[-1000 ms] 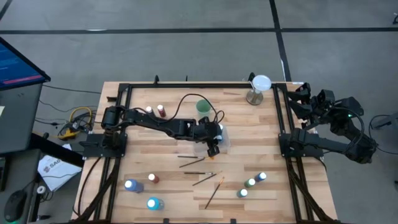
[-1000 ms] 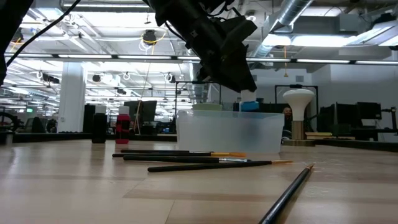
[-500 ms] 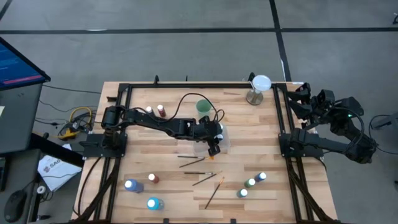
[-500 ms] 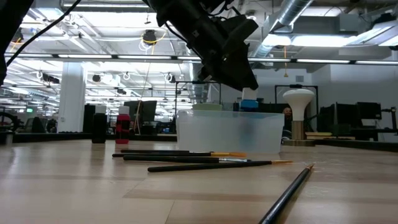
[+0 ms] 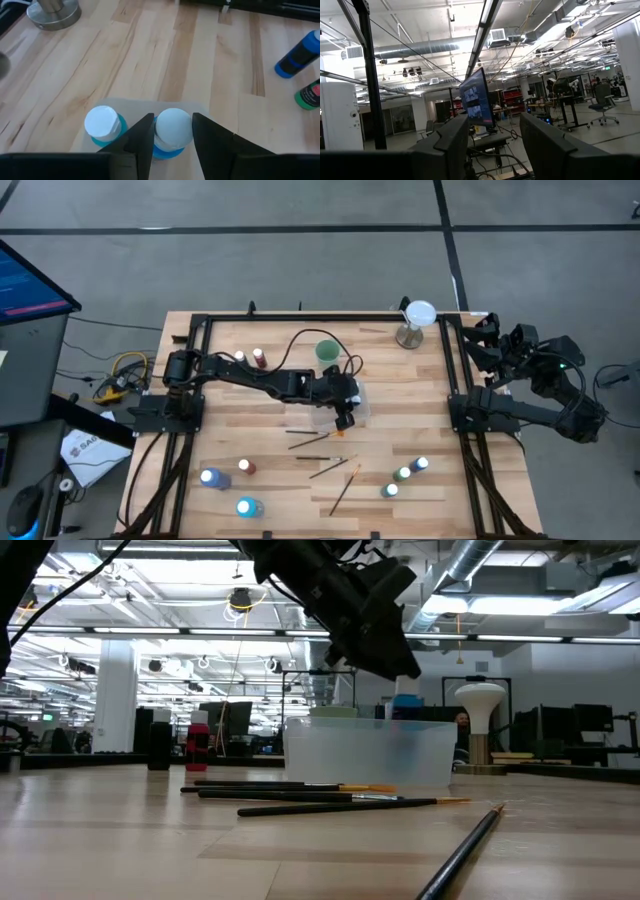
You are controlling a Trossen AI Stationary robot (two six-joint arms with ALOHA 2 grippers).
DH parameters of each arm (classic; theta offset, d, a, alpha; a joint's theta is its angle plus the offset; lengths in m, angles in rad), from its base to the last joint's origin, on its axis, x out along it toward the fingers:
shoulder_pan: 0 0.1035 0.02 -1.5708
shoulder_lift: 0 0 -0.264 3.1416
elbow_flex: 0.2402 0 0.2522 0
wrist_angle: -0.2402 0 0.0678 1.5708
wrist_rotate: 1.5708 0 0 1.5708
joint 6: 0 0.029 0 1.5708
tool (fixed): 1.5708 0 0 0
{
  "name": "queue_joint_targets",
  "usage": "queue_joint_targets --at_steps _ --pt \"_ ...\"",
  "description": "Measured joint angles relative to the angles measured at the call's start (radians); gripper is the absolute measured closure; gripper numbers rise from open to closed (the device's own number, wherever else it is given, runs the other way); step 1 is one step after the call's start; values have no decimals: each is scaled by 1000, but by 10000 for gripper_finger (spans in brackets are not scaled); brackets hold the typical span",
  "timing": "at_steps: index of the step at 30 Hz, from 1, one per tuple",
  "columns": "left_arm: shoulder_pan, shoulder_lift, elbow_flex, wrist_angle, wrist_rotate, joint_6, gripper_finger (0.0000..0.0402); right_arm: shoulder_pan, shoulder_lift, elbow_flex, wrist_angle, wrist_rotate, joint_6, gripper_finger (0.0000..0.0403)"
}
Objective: Pick & Place Paint Supplies
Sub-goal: Put the blue paint bottle into the transparent bin, then put the red paint bottle into the transparent bin
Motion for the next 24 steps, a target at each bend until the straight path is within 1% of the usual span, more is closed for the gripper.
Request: queue_joint_targets --at_steps 8,11,17,21,24 --pt "0 0 0 9 3 28 274 0 0 0 0 0 0 230" --pt "0 0 0 13 6 36 259 0 0 0 0 0 0 230" --pt "0 0 0 15 8 37 212 0 0 0 0 0 0 230" --pt "0 -19 0 9 8 47 200 0 0 0 0 0 0 230" --pt "0 -84 0 16 5 54 199 0 0 0 0 0 0 230"
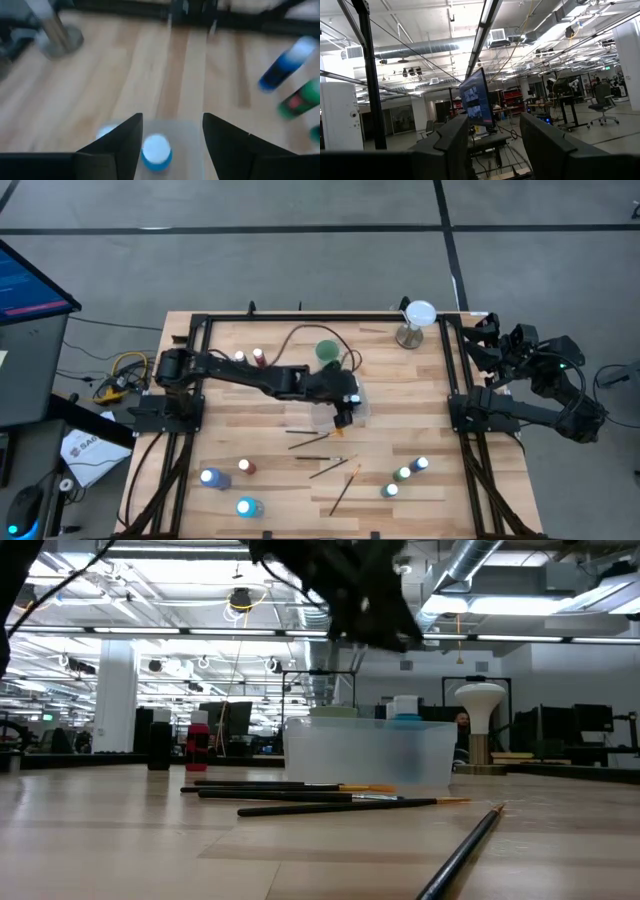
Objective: Pick & Place Paint Supplies
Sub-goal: Put the red paint bottle into the transparent bin
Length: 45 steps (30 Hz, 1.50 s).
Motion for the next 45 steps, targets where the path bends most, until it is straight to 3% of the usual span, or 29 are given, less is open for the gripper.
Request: queue_joint_targets --at_steps 8,15,18,23,31,39,45 --pt "69 -269 2 -88 -189 128 201 0 0 0 0 0 0 230" --pt "243 -479 1 -606 -216 102 192 0 0 0 0 0 0 230" --pt "345 -531 -38 -737 -164 53 192 0 0 0 0 0 0 230" --pt "469 -592 -177 -728 -21 69 192 0 0 0 0 0 0 230" --pt "584 -587 -393 -621 115 197 191 0 0 0 0 0 0 230" --pt "618 -602 -463 -563 158 309 190 0 0 0 0 0 0 230" --pt "628 -601 -511 -528 155 314 162 0 0 0 0 0 0 230"
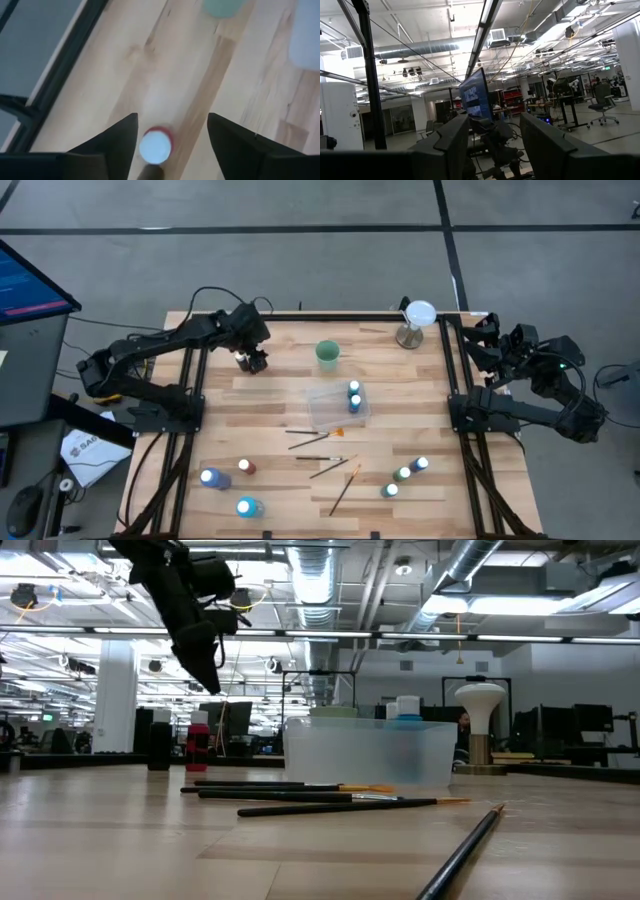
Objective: Pick & Place Paint Supplies
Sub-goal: Put the red paint bottle into the transparent bin
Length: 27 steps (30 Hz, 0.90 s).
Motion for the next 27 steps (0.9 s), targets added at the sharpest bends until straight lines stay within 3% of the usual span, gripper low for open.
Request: queue_joint_targets --at_steps 7,20,27 --pt "7 1 -77 72 -35 0 131 0 0 0 0 0 0 230" --pt "8 1 -140 101 -88 0 133 0 0 0 0 0 0 230" --pt "8 1 -168 107 -88 -4 179 0 0 0 0 0 0 230"
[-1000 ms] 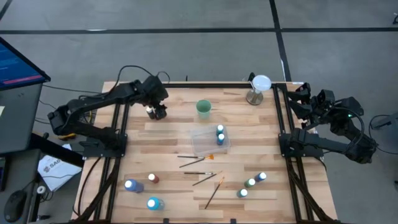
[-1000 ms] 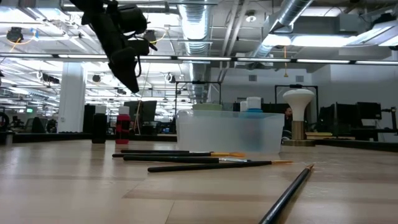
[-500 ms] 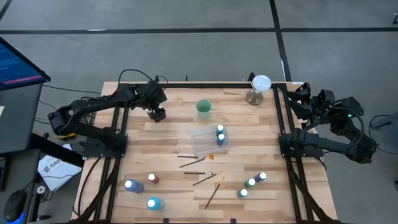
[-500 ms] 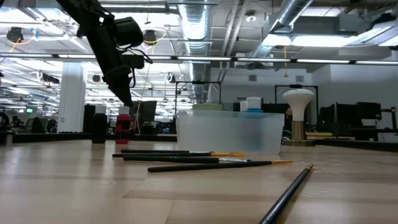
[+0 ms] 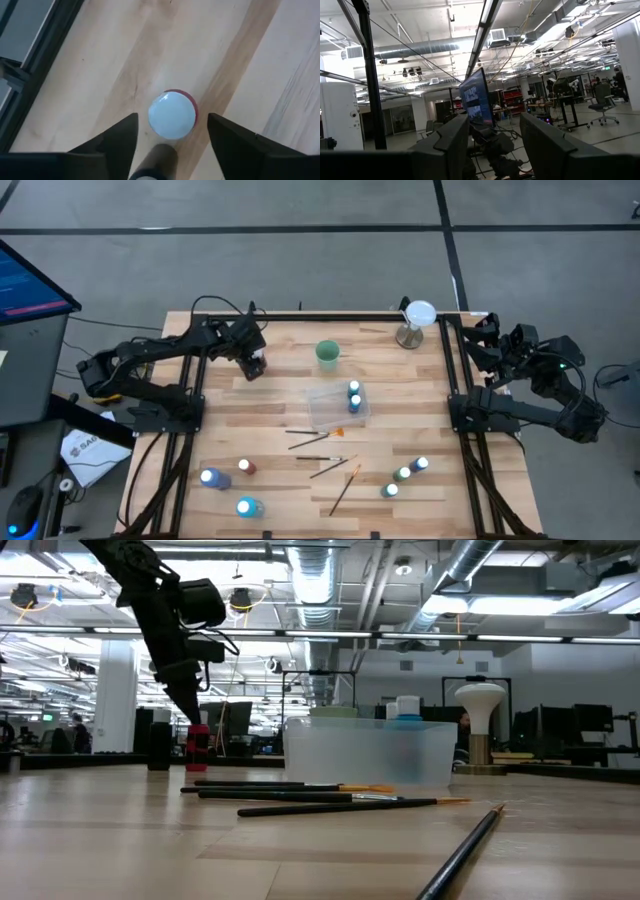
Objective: Pick & Place Paint Supplies
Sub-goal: Put the red paint bottle into the transparent bin
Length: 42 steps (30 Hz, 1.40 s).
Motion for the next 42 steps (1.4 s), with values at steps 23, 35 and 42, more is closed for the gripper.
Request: queue_joint_targets --at_steps 23,35,42 --pt "0 0 1 57 10 -7 289 0 0 0 0 0 0 230" --pt "-13 0 1 55 12 -84 289 0 0 0 0 0 0 230" --pt "-72 0 19 51 26 -155 289 0 0 0 0 0 0 230"
